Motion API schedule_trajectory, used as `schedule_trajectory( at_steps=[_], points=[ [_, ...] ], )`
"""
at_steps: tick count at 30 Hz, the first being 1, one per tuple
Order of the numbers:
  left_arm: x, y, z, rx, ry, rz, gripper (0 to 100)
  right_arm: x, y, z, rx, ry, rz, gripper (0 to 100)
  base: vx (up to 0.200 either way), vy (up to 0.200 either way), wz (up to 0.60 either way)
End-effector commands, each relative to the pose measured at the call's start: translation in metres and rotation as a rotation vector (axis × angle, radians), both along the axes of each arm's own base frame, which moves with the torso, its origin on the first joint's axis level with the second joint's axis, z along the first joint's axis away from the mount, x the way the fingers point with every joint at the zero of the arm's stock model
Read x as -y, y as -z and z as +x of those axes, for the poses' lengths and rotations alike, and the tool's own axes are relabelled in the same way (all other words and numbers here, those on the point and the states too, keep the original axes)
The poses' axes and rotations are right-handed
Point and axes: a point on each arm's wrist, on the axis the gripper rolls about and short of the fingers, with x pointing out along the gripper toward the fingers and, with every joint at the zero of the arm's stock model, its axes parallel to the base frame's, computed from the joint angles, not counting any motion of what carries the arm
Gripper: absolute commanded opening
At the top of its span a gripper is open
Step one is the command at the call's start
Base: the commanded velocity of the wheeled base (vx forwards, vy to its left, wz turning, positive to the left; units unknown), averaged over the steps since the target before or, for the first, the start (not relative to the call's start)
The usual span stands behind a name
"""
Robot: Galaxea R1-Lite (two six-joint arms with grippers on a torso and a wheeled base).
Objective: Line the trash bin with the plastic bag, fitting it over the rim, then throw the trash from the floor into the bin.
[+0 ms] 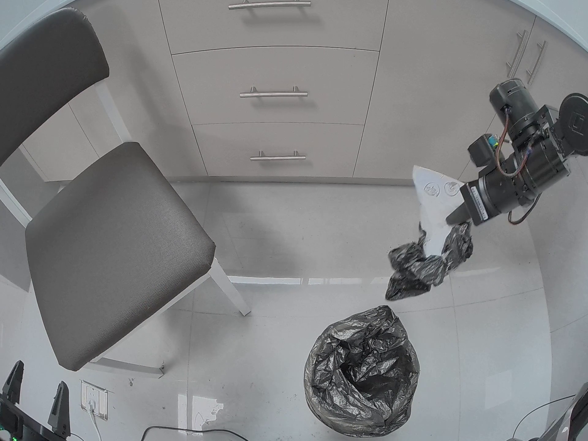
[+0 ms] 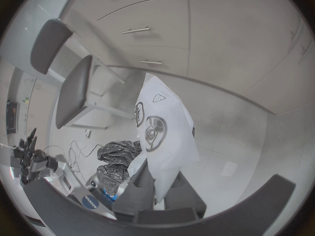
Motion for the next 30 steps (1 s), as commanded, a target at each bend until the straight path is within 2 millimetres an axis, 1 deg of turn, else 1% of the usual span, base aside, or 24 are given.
schedule_trajectory(
  at_steps=[1, 2, 3, 6, 7, 8, 9, 10, 11, 13, 18, 20, 22, 23, 25, 27, 28, 30],
  points=[
    [0.0, 0.005, 0.0, -0.003, -0.001, 0.0, 100, -0.043, 0.027, -0.038, -0.045, -0.123, 0.035, 0, 0.0, 0.0, 0.0],
    [0.0, 0.005, 0.0, -0.001, -0.001, 0.0, 100, -0.049, 0.036, -0.041, -0.046, -0.138, 0.038, 0, 0.0, 0.0, 0.0],
    [0.0, 0.005, 0.0, -0.003, -0.001, 0.0, 100, -0.056, 0.05, -0.044, -0.045, -0.153, 0.044, 0, 0.0, 0.0, 0.0],
    [0.0, 0.005, 0.0, -0.003, -0.001, 0.0, 100, -0.068, 0.081, -0.049, -0.035, -0.181, 0.06, 0, 0.0, 0.0, 0.0],
    [0.0, 0.005, 0.0, -0.003, -0.001, 0.0, 100, -0.071, 0.092, -0.051, -0.031, -0.191, 0.064, 0, 0.0, 0.0, 0.0],
    [0.0, 0.005, 0.0, -0.003, -0.001, 0.0, 100, -0.071, 0.094, -0.051, -0.031, -0.191, 0.066, 0, 0.0, 0.0, 0.0],
    [0.0, 0.005, 0.0, -0.003, -0.001, 0.0, 100, -0.075, 0.112, -0.053, -0.041, -0.198, 0.068, 0, 0.0, 0.0, 0.0],
    [0.0, 0.005, 0.0, -0.003, -0.001, 0.0, 100, -0.078, 0.12, -0.054, -0.047, -0.2, 0.071, 0, 0.0, 0.0, 0.0],
    [0.0, 0.005, 0.0, -0.003, -0.001, 0.0, 100, -0.082, 0.133, -0.056, -0.054, -0.195, 0.084, 0, 0.0, 0.0, 0.0],
    [0.0, 0.005, 0.0, -0.003, -0.001, 0.0, 100, -0.085, 0.148, -0.056, -0.058, -0.183, 0.102, 0, 0.0, 0.0, 0.0],
    [0.0, 0.005, 0.0, -0.004, -0.001, 0.0, 100, -0.085, 0.166, -0.058, -0.074, -0.174, 0.105, 0, 0.0, 0.0, 0.0],
    [0.0, 0.005, 0.0, -0.001, -0.001, 0.0, 100, -0.084, 0.17, -0.06, -0.091, -0.173, 0.094, 0, 0.0, 0.0, 0.0],
    [0.0, 0.005, 0.0, -0.001, -0.001, 0.0, 100, -0.084, 0.17, -0.06, -0.091, -0.173, 0.094, 0, 0.0, 0.0, 0.0],
    [0.0, 0.005, 0.0, -0.003, -0.001, 0.0, 100, -0.08, 0.182, -0.064, -0.128, -0.165, 0.069, 0, 0.0, 0.0, 0.0],
    [0.0, 0.005, 0.0, -0.001, -0.001, 0.0, 100, -0.078, 0.183, -0.065, -0.13, -0.162, 0.068, 0, 0.0, 0.0, 0.0],
    [0.0, 0.005, 0.0, -0.001, -0.001, 0.0, 100, -0.072, 0.191, -0.066, -0.131, -0.148, 0.068, 0, 0.0, 0.0, 0.0],
    [0.0, 0.005, 0.0, -0.001, -0.001, 0.0, 100, -0.072, 0.191, -0.066, -0.131, -0.148, 0.068, 0, 0.0, 0.0, 0.0],
    [0.0, 0.005, 0.0, -0.001, -0.001, 0.0, 100, -0.066, 0.201, -0.063, -0.121, -0.126, 0.073, 0, 0.0, 0.0, 0.0]
  ],
)
